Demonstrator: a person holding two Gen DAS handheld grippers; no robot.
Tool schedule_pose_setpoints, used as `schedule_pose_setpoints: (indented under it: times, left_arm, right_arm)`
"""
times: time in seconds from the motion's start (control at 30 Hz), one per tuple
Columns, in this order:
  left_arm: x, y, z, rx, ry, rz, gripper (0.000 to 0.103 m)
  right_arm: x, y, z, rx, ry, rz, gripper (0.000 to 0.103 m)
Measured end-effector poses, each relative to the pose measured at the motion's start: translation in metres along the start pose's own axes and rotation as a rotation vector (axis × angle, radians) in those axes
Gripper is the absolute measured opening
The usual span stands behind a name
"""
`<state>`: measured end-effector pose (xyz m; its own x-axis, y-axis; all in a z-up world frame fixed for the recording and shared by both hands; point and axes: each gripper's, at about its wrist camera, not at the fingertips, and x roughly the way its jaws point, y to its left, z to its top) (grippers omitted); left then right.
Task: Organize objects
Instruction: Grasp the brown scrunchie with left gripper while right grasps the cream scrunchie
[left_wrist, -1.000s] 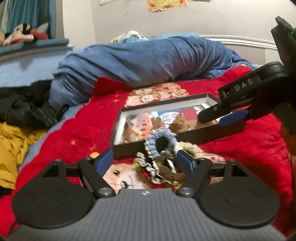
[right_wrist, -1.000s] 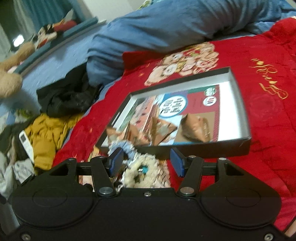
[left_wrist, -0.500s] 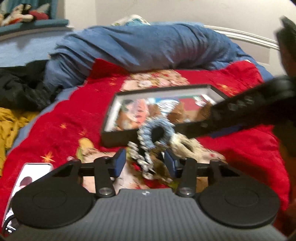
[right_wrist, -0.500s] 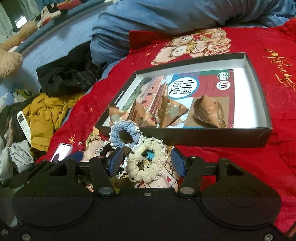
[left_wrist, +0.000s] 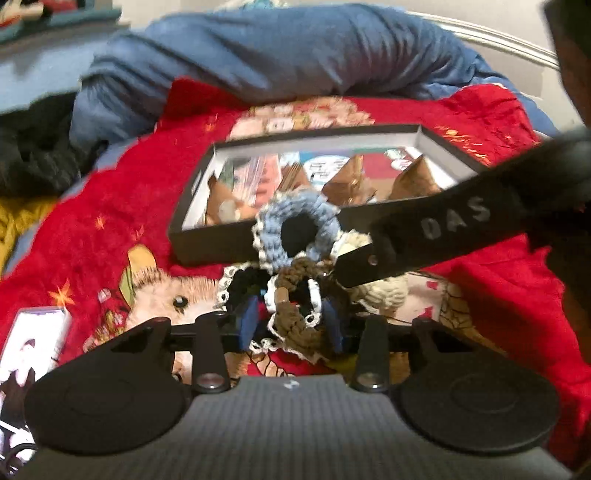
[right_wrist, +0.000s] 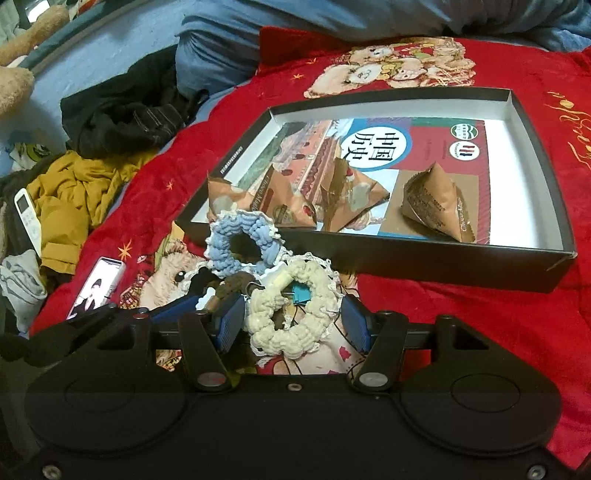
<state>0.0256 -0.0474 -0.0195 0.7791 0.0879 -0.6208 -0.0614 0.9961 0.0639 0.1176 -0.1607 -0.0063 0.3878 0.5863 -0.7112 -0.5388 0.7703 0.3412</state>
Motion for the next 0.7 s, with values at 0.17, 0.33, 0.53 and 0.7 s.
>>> schedule_pose_setpoints:
  times: [0.17, 0.33, 0.53, 0.7]
  left_arm:
    - [0.001, -0.002, -0.002, 0.017, 0.009, 0.006, 0.030]
    - [-0.002, -0.004, -0.002, 0.029, 0.006, 0.009, 0.022]
    - [-0.004, -0.002, 0.001, 0.007, 0.010, 0.004, 0.022]
    - [-0.006, -0.002, 0.000, 0.017, -0.005, 0.012, 0.021]
  right_arm:
    - [0.007, 0.001, 0.000, -0.016, 0.014, -0.014, 0.057]
    - [0.014, 0.005, -0.003, -0.045, 0.027, -0.029, 0.057]
    - [0.014, 0.006, -0.003, -0.056, 0.026, -0.048, 0.046]
    - [0.011, -0.002, -0.001, -0.023, 0.019, -0.053, 0.030]
